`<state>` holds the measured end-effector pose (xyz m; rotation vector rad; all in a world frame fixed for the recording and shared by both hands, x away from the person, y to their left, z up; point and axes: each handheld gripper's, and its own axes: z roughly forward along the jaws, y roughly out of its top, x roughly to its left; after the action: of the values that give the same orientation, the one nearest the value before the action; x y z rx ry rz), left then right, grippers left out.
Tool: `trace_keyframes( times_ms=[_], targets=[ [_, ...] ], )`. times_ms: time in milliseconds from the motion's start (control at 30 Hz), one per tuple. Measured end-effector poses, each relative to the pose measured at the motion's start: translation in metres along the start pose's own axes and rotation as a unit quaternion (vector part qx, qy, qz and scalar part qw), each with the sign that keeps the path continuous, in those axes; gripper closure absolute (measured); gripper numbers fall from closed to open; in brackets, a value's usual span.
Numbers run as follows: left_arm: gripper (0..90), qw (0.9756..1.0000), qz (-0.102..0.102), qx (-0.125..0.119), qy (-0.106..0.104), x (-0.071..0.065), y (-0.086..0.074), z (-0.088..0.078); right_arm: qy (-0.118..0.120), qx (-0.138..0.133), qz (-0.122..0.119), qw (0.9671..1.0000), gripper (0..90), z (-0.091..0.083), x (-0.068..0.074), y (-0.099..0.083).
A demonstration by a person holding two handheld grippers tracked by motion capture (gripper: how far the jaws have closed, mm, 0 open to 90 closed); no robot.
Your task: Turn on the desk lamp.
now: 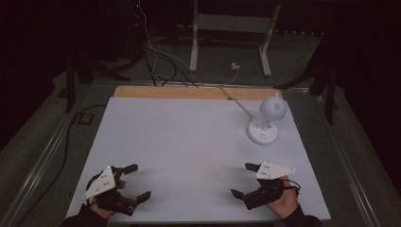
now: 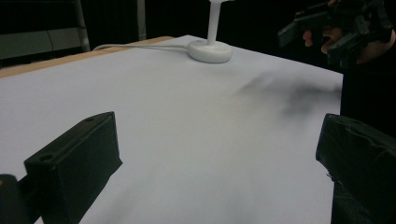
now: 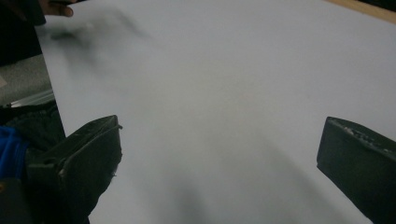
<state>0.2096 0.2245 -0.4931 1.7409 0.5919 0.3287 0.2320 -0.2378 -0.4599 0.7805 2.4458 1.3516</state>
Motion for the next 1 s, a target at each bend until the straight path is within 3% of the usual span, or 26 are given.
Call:
trace_keyframes(
  times_ms=[633,1000],
  targets=[
    [0.3,1.0,-0.003,-0.003,-0.002,0.0,0.0,0.0,-0.029,-0.023,-0.005,0.9993,0.6,-0.015,-0.019,0.025],
    [0.3,1.0,-0.004,-0.004,-0.001,0.0,0.0,0.0,-0.052,-0.018,-0.006,0.9985,0.6,-0.017,-0.03,0.03]
  ],
)
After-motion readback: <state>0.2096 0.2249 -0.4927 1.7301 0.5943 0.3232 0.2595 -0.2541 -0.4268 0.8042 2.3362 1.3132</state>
